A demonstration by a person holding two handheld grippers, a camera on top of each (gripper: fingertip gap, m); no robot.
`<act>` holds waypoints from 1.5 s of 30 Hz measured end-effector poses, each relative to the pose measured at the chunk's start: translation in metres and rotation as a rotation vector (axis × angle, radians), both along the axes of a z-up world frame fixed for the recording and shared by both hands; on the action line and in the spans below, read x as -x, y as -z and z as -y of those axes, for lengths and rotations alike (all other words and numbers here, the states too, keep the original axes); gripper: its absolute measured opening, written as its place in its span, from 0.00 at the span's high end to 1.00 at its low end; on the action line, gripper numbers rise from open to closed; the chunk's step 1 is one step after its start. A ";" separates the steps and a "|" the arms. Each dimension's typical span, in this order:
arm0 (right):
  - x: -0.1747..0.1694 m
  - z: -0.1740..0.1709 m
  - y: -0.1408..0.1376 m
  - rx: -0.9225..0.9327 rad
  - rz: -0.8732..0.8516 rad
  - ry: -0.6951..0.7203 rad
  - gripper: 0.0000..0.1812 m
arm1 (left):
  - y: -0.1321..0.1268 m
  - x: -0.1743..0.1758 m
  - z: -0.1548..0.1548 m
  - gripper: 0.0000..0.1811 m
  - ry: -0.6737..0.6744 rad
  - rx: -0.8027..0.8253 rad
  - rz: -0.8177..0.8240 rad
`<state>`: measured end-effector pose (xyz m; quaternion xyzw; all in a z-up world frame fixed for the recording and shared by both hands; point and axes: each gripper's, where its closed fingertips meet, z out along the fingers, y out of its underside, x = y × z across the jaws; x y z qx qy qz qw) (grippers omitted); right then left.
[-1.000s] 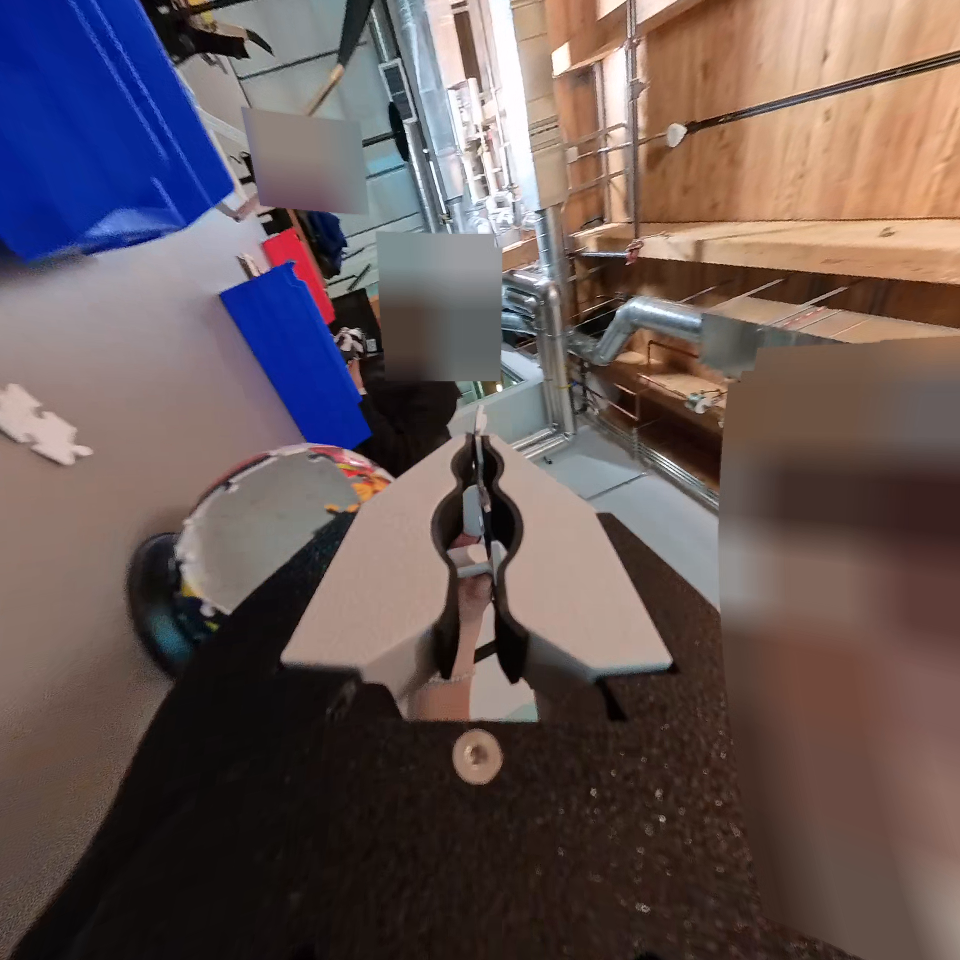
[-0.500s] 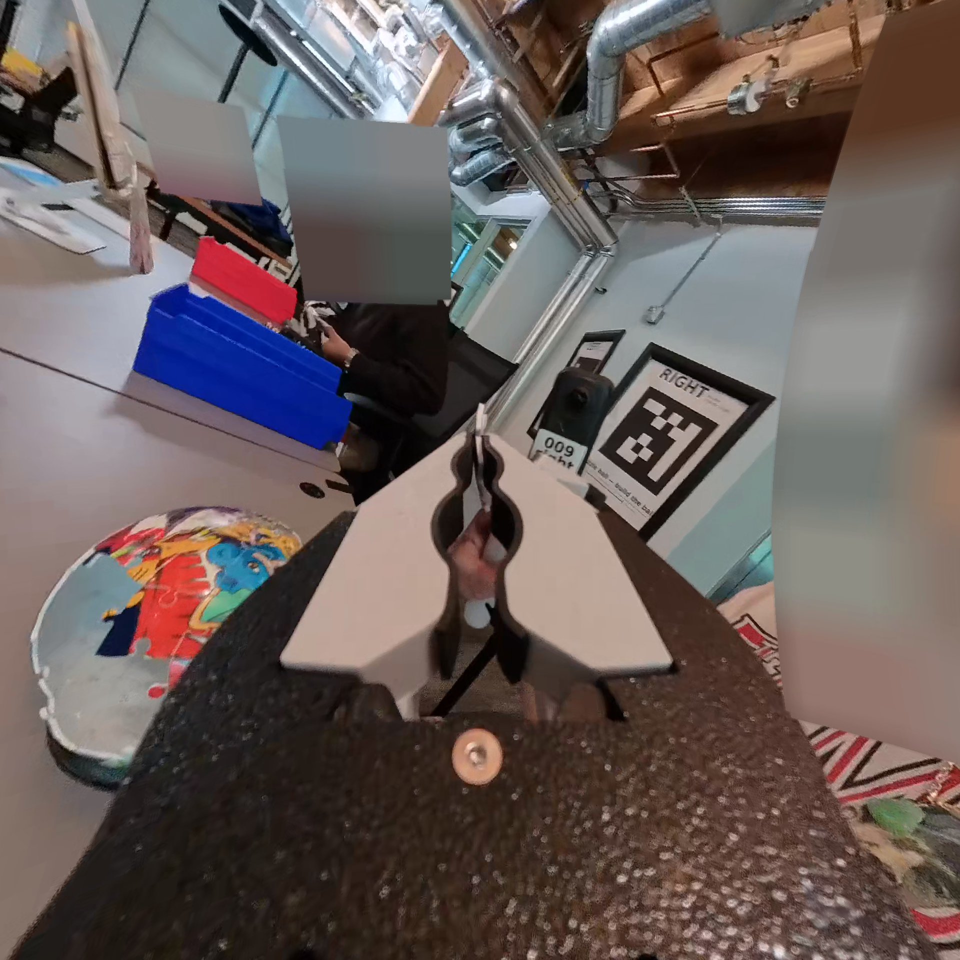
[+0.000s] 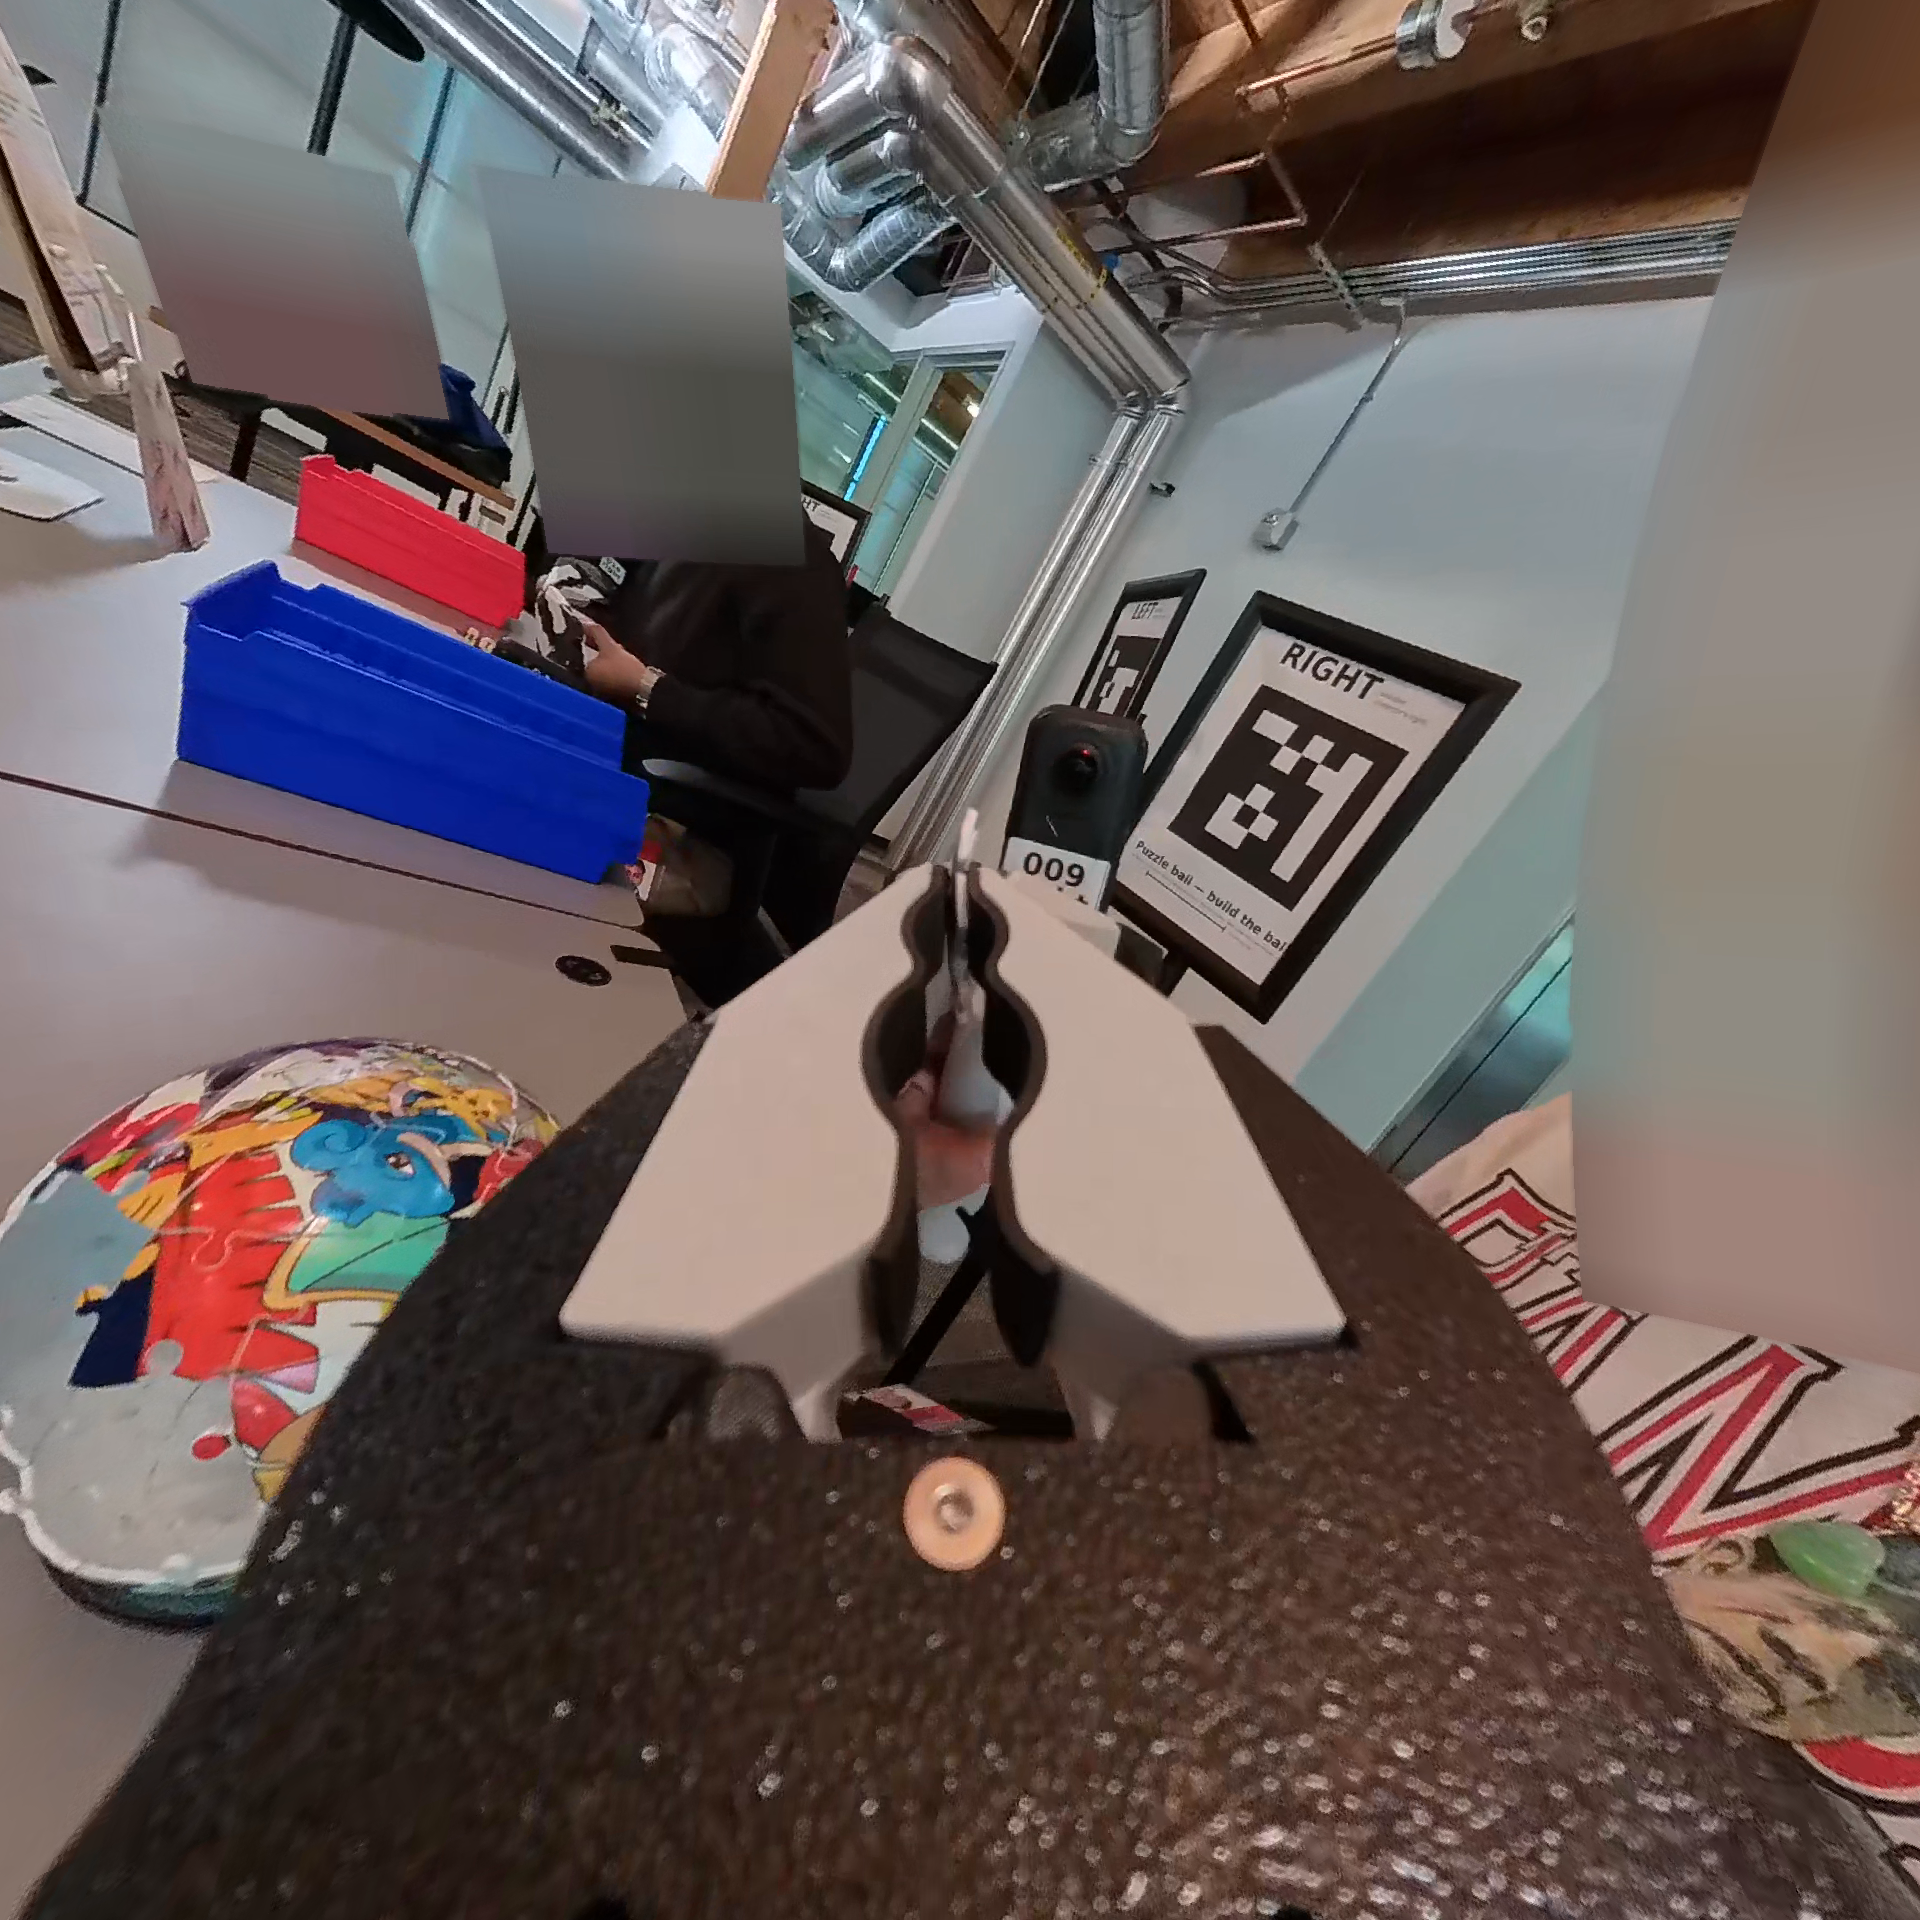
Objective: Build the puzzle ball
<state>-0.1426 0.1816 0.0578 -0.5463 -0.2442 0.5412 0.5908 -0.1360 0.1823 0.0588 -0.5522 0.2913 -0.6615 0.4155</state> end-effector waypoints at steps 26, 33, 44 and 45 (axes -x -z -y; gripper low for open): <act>0.009 0.002 0.043 -0.321 0.559 0.115 1.00 | 0.038 0.010 0.001 1.00 -0.225 -0.496 -0.592; 0.014 -0.003 0.023 -0.237 0.293 0.144 0.86 | -0.008 0.013 -0.011 1.00 -0.275 -0.274 -0.126; 0.007 0.004 0.025 -0.230 0.331 0.022 1.00 | 0.014 0.019 0.000 0.84 -0.168 -0.452 -0.306; 0.007 0.006 0.033 -0.254 0.421 0.012 1.00 | 0.021 0.020 0.001 0.84 -0.179 -0.529 -0.387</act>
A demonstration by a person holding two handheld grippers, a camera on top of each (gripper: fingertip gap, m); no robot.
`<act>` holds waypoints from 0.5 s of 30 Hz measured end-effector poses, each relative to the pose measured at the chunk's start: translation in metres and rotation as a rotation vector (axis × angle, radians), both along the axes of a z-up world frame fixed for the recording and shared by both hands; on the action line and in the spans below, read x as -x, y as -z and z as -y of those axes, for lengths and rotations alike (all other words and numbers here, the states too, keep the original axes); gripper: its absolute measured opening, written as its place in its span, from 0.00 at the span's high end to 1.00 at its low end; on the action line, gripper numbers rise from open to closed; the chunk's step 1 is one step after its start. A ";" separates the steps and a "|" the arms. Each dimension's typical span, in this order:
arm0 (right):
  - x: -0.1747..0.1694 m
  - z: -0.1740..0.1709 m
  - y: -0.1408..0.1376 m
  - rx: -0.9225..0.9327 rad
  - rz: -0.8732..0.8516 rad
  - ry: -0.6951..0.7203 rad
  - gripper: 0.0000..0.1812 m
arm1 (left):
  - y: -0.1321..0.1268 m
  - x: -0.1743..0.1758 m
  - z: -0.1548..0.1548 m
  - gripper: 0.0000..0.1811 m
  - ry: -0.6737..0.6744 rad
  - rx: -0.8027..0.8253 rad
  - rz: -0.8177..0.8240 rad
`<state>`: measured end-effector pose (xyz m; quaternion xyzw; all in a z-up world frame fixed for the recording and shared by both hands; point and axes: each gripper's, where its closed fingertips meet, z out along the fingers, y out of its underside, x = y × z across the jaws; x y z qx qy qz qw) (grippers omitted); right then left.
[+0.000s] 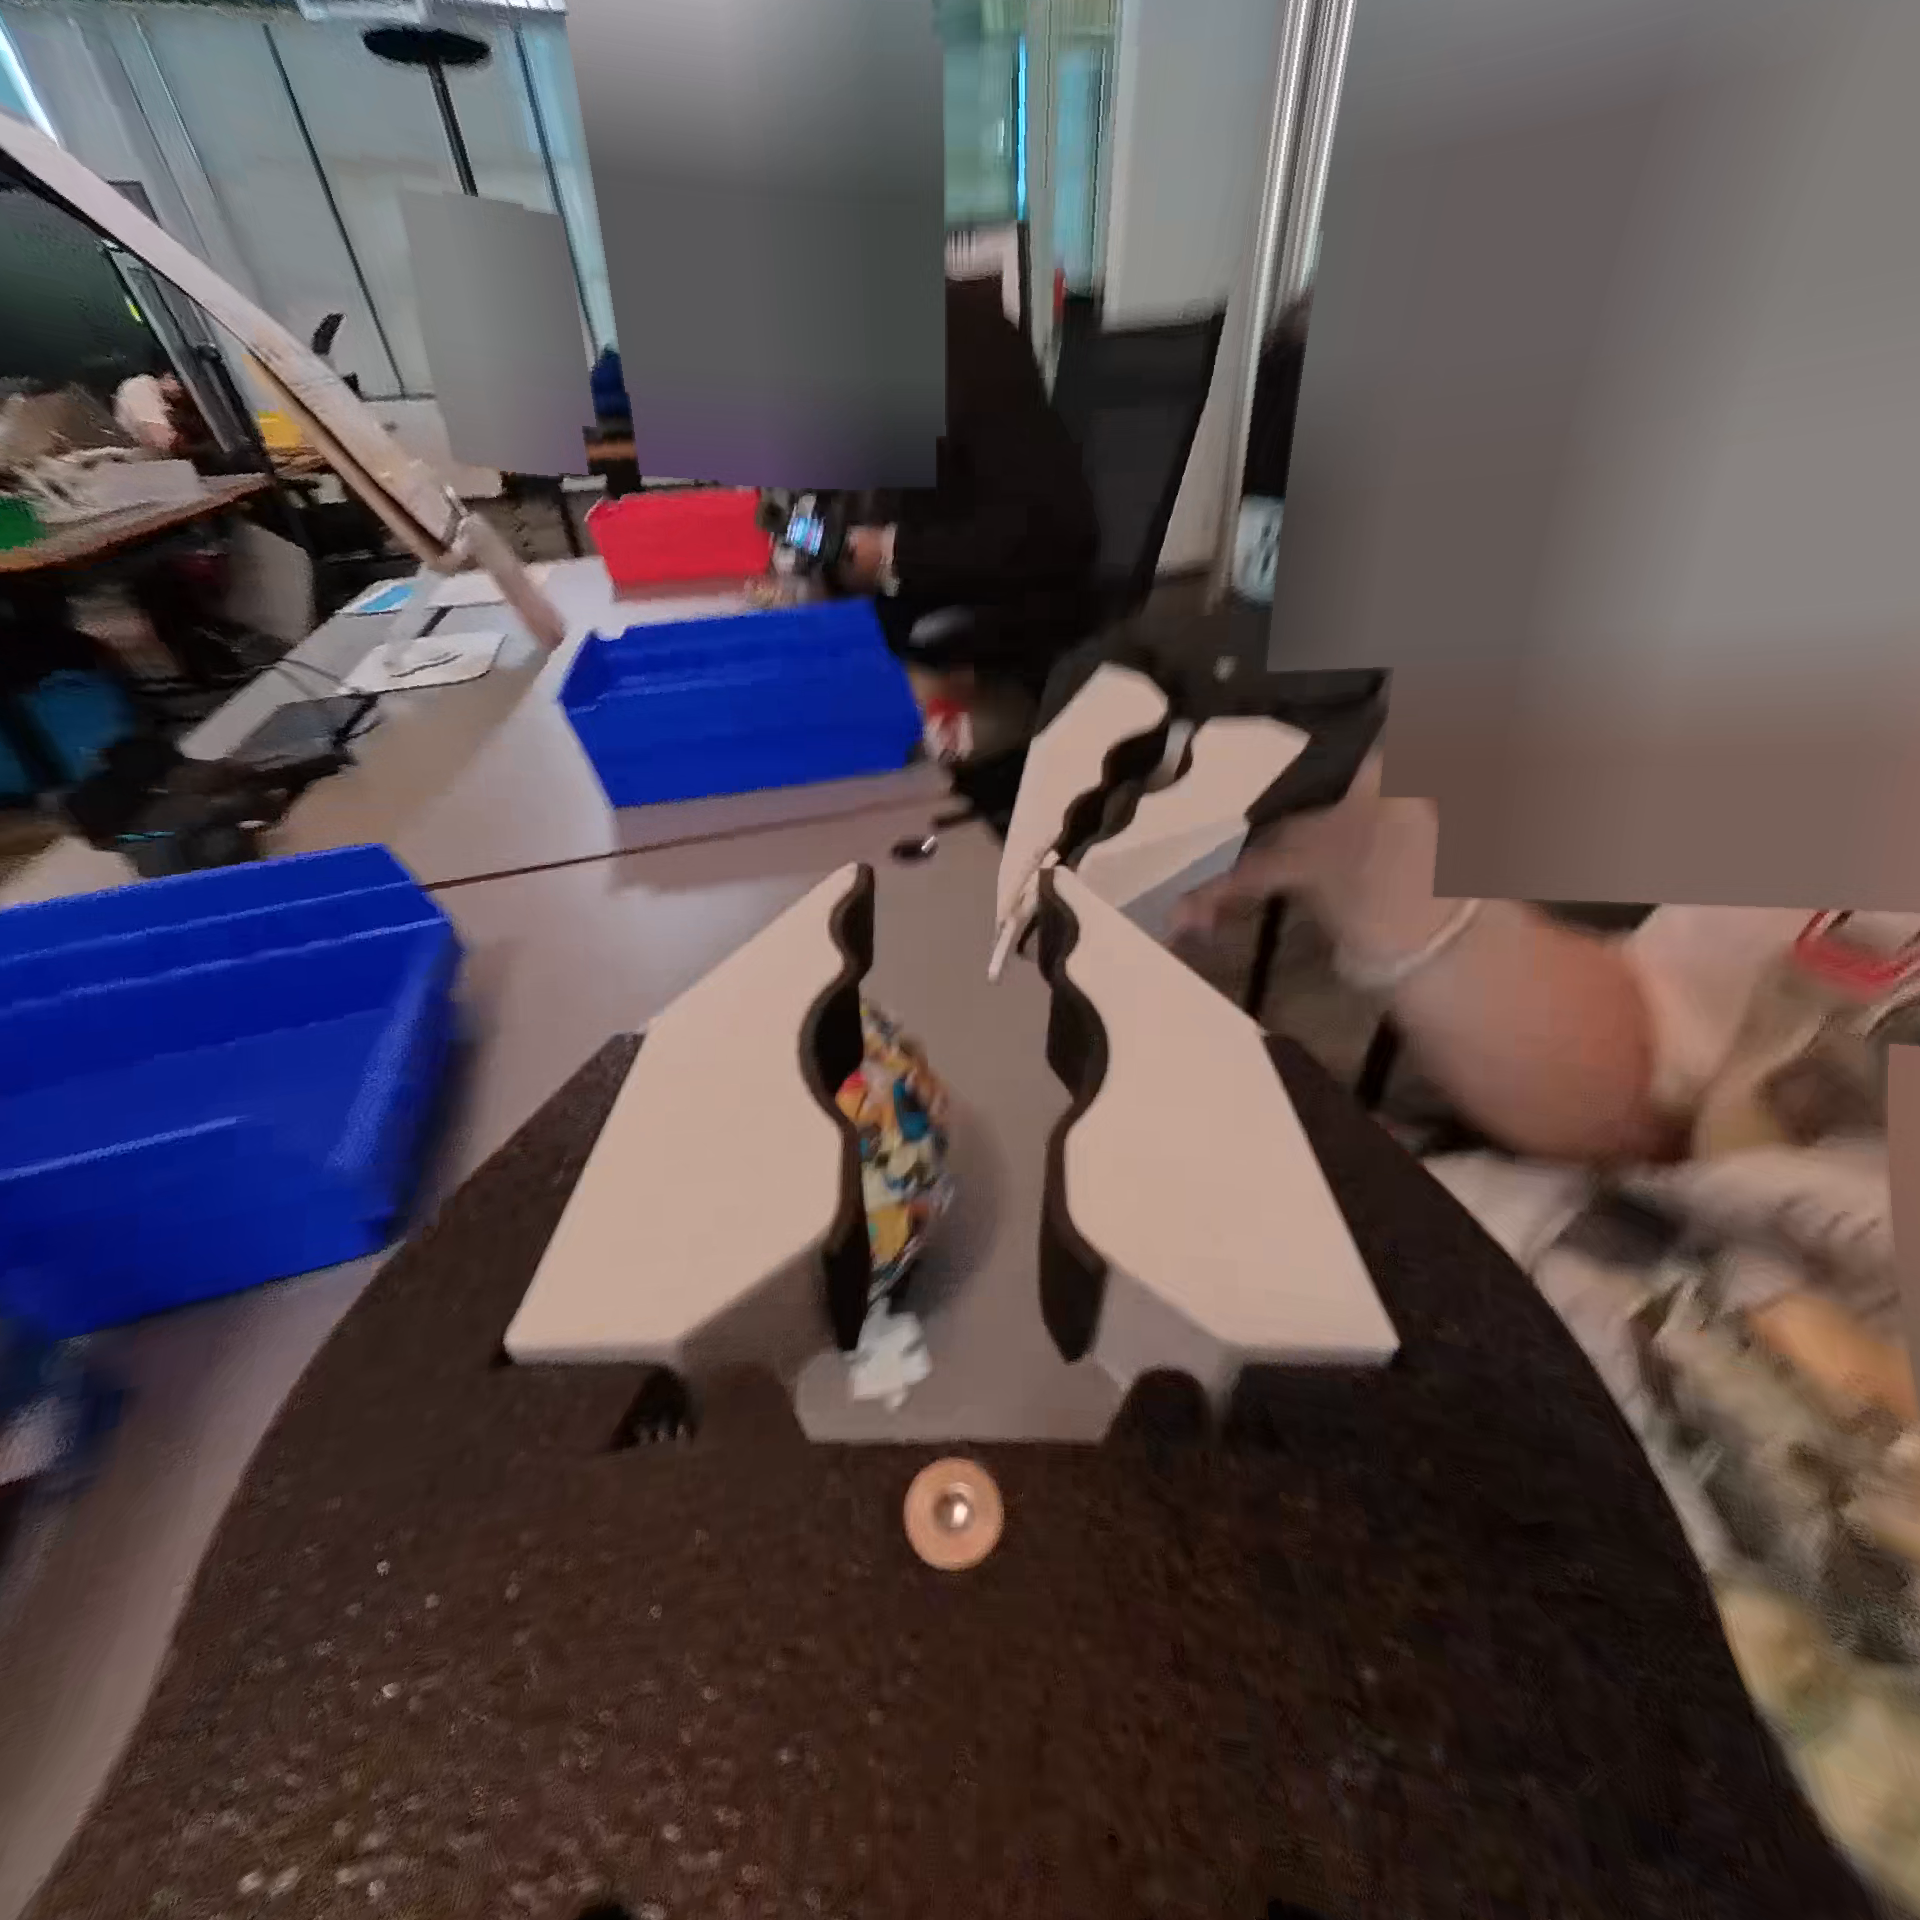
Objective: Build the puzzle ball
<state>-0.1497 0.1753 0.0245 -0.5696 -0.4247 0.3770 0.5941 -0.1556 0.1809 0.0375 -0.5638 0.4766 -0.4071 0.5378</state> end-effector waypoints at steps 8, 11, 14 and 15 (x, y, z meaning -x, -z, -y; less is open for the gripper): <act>0.014 0.002 0.053 -0.236 0.532 0.054 1.00 | 0.053 -0.010 0.015 1.00 -0.021 -0.226 -0.487; 0.010 -0.005 0.055 -0.212 0.533 0.087 1.00 | 0.053 -0.011 0.019 1.00 -0.003 -0.216 -0.477; 0.007 -0.008 0.052 -0.189 0.503 0.095 1.00 | 0.051 -0.012 0.017 0.89 -0.014 -0.231 -0.468; 0.006 -0.006 0.052 -0.195 0.515 0.088 1.00 | 0.053 -0.012 0.016 0.91 -0.016 -0.245 -0.485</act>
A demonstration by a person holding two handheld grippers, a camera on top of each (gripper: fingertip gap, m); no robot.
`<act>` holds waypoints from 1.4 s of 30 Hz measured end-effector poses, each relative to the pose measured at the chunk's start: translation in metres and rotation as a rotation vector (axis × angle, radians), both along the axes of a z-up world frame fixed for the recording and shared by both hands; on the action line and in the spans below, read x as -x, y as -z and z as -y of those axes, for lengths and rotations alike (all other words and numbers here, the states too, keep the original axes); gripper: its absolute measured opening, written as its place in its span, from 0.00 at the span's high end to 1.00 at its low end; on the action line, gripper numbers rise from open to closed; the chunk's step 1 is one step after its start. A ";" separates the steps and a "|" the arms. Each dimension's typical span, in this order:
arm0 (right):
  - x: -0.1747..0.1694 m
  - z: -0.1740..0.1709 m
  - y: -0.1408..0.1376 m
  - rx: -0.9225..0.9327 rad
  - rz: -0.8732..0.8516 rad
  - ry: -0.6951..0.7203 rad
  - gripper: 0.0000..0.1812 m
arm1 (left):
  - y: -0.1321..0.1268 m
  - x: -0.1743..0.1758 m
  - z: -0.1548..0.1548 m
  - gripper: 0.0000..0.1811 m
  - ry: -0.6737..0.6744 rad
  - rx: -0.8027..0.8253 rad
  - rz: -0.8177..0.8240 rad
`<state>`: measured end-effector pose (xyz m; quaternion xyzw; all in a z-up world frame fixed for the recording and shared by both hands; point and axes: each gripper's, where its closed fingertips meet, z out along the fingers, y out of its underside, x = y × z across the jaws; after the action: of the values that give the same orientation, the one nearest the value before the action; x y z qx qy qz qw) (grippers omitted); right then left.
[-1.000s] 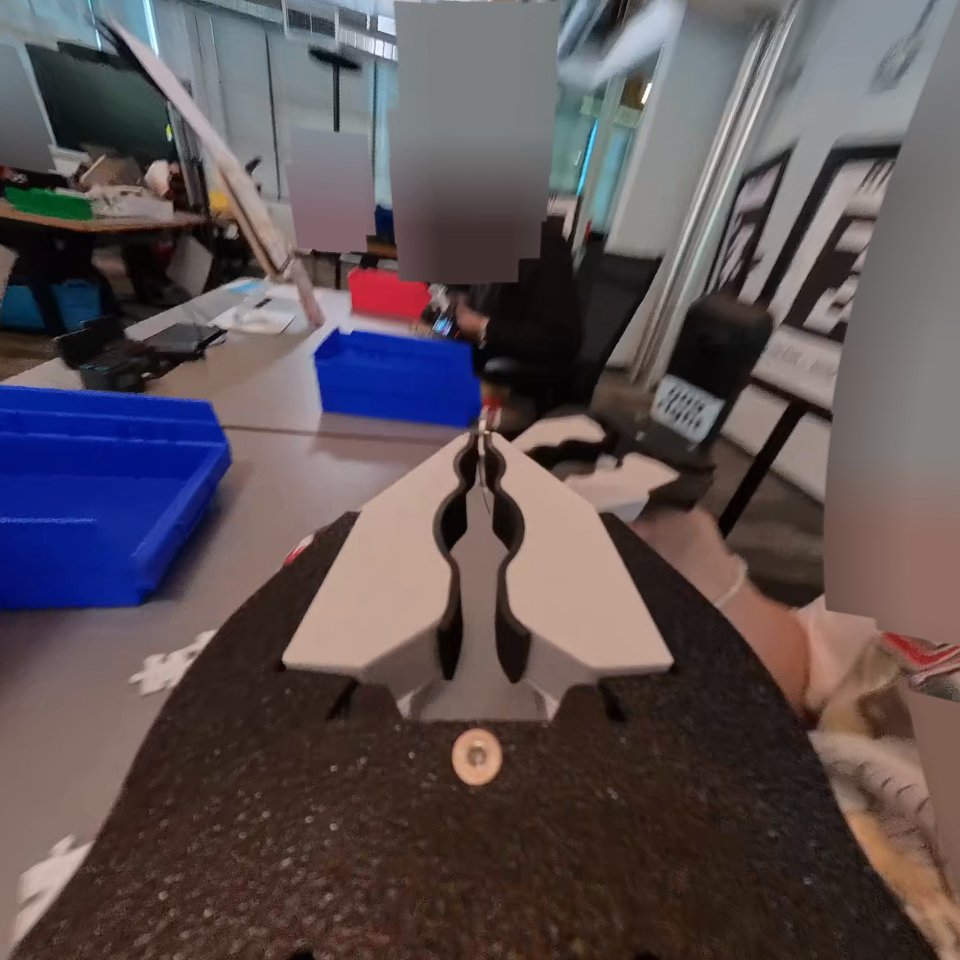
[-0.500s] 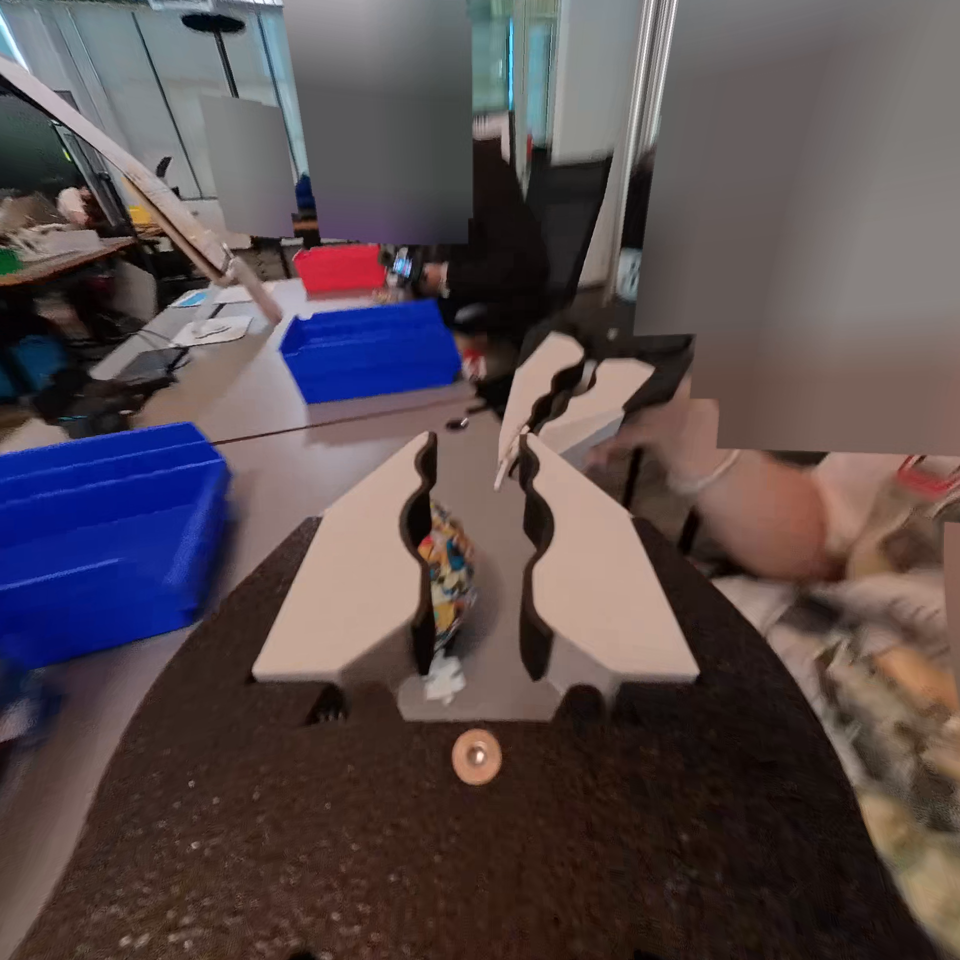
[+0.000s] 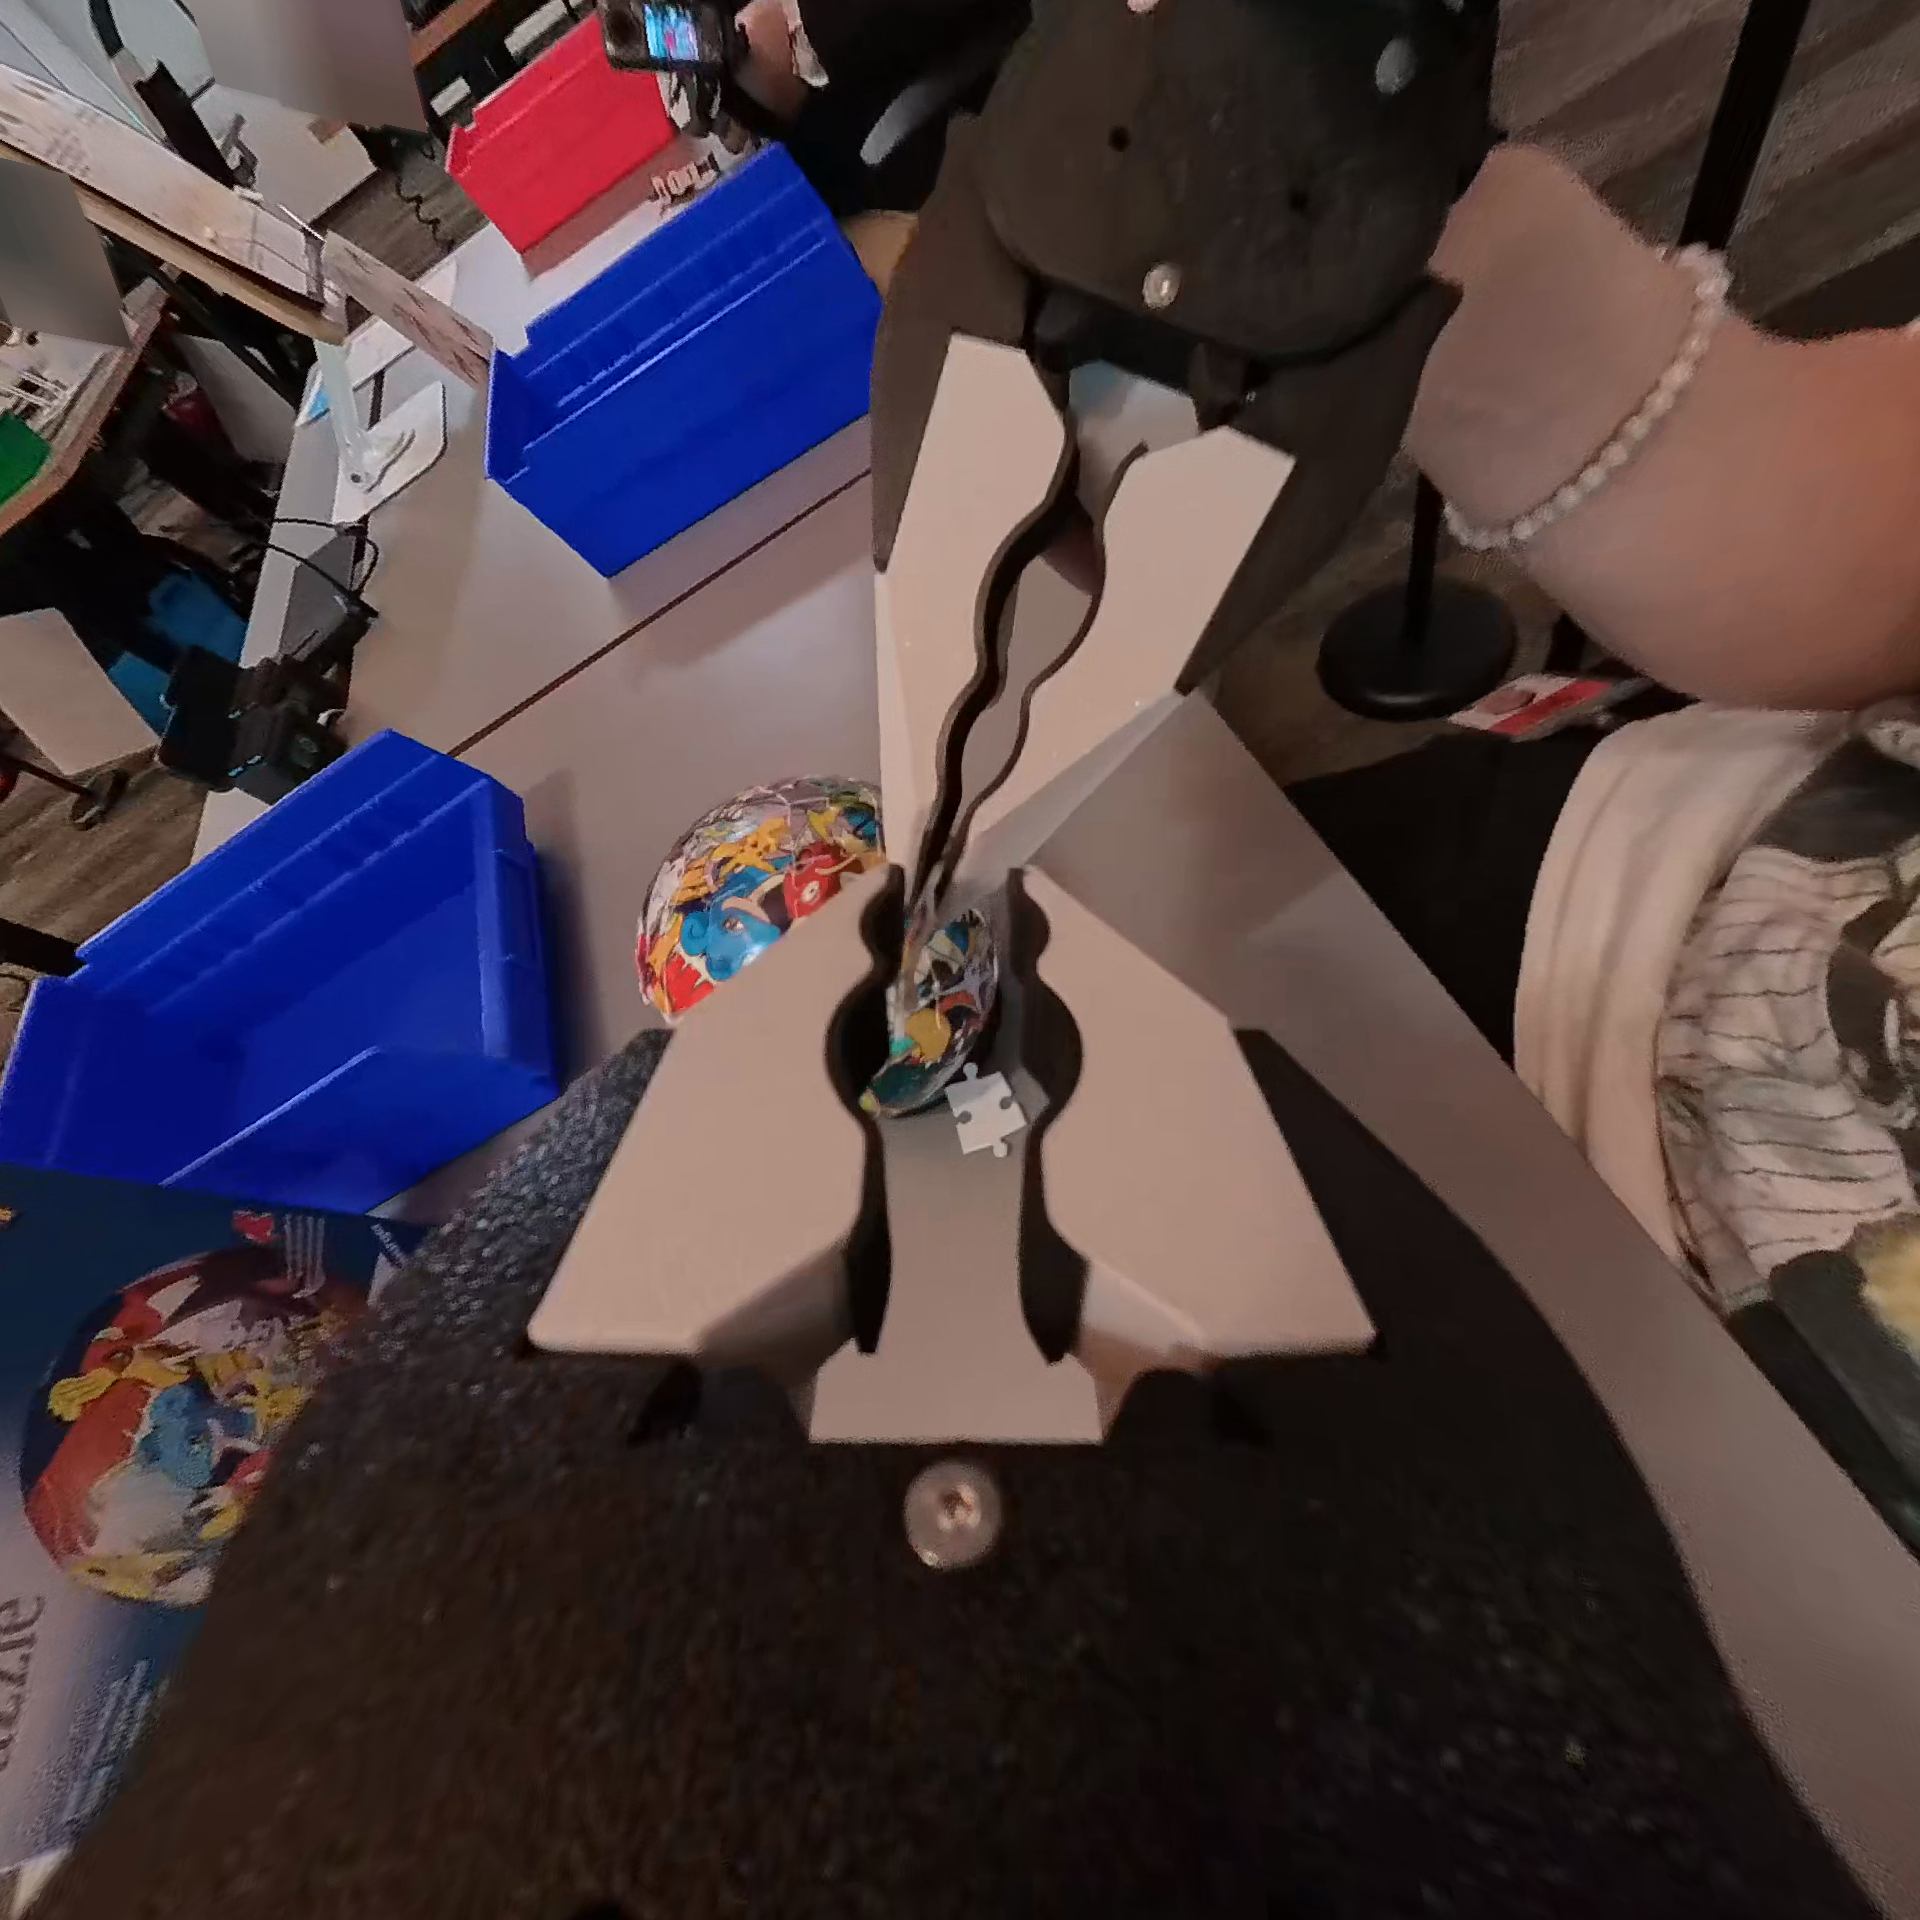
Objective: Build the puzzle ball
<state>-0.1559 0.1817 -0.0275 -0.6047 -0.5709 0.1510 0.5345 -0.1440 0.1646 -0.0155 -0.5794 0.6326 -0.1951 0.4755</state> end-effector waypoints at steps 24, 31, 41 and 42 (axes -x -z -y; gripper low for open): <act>-0.020 -0.007 -0.007 0.031 -0.050 0.029 1.00 | -0.090 0.008 -0.004 0.83 0.074 -0.020 0.657; -0.030 -0.014 -0.003 0.103 0.063 -0.012 1.00 | -0.031 0.000 -0.015 0.85 0.029 -0.047 0.215; -0.011 -0.030 -0.013 0.108 0.264 -0.154 1.00 | -0.019 0.004 -0.036 0.89 -0.053 -0.040 0.062; -0.009 -0.030 -0.014 0.116 0.266 -0.176 1.00 | -0.018 0.005 -0.036 0.91 -0.057 -0.027 0.056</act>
<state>-0.1473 0.2119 -0.0132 -0.5969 -0.6777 0.1484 0.4030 -0.1489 0.2010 0.0025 -0.5851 0.6049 -0.1889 0.5060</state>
